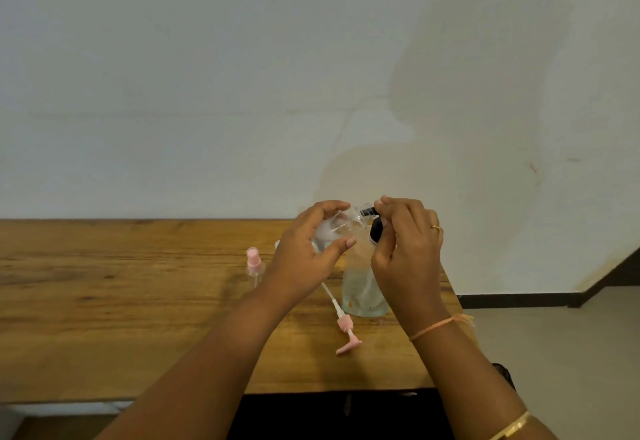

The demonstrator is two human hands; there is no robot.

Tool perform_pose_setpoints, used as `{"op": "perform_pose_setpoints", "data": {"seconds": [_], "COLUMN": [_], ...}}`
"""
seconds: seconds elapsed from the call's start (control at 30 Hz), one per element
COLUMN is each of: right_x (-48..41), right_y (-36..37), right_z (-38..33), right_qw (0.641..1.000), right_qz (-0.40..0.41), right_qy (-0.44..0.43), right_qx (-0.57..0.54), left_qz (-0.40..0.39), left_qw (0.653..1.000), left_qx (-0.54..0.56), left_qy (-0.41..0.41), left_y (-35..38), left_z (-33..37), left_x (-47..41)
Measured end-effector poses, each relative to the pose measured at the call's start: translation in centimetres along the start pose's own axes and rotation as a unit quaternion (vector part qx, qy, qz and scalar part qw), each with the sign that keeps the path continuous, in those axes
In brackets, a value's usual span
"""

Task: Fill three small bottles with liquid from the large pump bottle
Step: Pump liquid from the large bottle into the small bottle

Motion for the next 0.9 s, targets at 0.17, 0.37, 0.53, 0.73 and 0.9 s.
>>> {"op": "perform_pose_setpoints", "data": {"seconds": [0.17, 0.37, 0.53, 0.73, 0.9], "right_x": [-0.3, 0.0, 0.4, -0.3, -0.4], "right_y": [-0.5, 0.2, 0.6, -0.2, -0.2], "right_z": [-0.4, 0.1, 0.6, 0.0, -0.3], "right_qw": [1.000, 1.000, 1.000, 1.000, 1.000], "right_qz": [0.009, 0.008, 0.004, 0.012, 0.011], "right_qy": [0.006, -0.010, -0.013, -0.003, -0.004], "right_qx": [-0.004, 0.006, 0.006, -0.007, 0.006], "left_qz": [0.002, -0.004, -0.011, 0.002, -0.001], "left_qw": [1.000, 1.000, 1.000, 1.000, 1.000], "left_qx": [0.004, 0.002, 0.004, 0.010, 0.006], "left_qy": [0.005, 0.001, -0.007, -0.006, -0.003], "left_y": [0.2, 0.1, 0.0, 0.0, -0.2], "left_z": [0.3, 0.1, 0.0, 0.1, 0.0], "left_x": [0.0, -0.1, -0.1, -0.1, -0.2]}}
Point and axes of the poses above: each hand's wrist, its own x-axis away from the middle knuckle, its own y-axis out of the palm, z = x × y, the point moved 1 cm from there along -x, towards the middle knuckle, and after that the axes turned 5 degrees about x, right-handed, at the moved point
